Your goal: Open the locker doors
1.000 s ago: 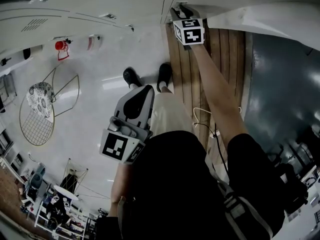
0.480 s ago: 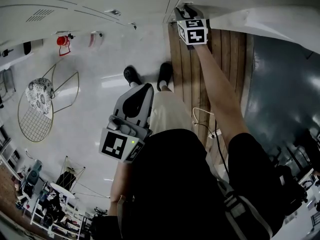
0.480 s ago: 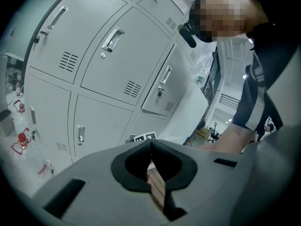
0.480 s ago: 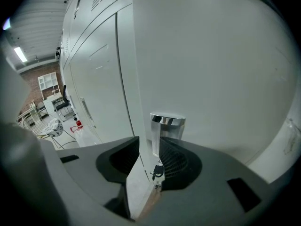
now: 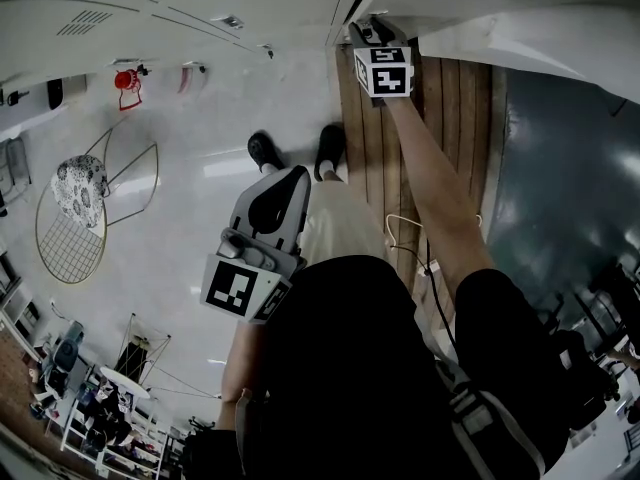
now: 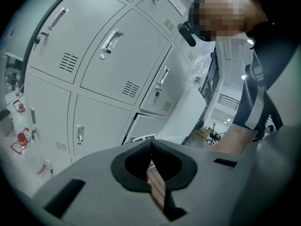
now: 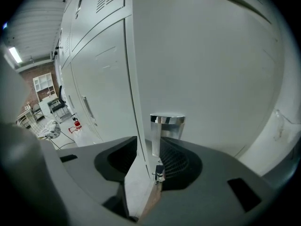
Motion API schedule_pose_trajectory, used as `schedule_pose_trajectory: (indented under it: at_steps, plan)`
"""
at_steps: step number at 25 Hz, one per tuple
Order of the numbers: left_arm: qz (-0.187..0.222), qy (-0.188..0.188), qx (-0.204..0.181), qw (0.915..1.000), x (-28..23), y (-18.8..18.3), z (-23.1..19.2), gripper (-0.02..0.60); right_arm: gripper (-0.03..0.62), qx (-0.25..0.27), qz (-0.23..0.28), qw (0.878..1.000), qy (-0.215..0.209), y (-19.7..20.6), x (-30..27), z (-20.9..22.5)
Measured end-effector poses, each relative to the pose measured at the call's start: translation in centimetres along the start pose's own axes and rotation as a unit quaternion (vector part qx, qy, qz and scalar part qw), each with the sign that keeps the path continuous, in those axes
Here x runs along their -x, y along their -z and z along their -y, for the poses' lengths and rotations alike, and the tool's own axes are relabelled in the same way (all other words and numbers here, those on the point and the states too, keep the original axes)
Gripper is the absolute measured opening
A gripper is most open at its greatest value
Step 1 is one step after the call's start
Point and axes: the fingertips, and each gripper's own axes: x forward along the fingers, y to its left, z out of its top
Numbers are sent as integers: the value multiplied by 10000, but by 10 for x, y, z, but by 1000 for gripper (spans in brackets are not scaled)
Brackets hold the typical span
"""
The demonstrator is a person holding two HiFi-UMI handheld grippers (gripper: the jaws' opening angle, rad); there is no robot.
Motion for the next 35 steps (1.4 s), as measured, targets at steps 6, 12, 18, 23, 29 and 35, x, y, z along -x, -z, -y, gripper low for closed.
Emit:
schedule_pose_trajectory:
  at_steps: [6, 12, 18, 23, 29, 35]
  plan:
    - [19, 69, -40, 10000, 2, 0, 4, 18, 152, -197, -25, 9997, 117, 9, 11, -2]
    - [10, 139, -97, 9999, 1, -2, 10, 18, 147, -374, -48, 9992, 157, 18, 23, -1]
    - [-21, 222, -171, 9996, -6, -5, 16, 18, 128, -484, -55, 9986, 195, 24, 30, 3]
    - [-44, 295, -248, 9992, -10, -9, 20, 18, 121, -532, -74, 9983, 229, 28, 32, 3]
    - [-80, 402, -323, 9986, -13, -11, 26, 18, 123, -589, -104, 9979, 252, 34, 39, 3]
    - [-153, 596, -385, 9974, -17, -9, 35, 18, 135, -641, -175, 9974, 286, 47, 52, 5]
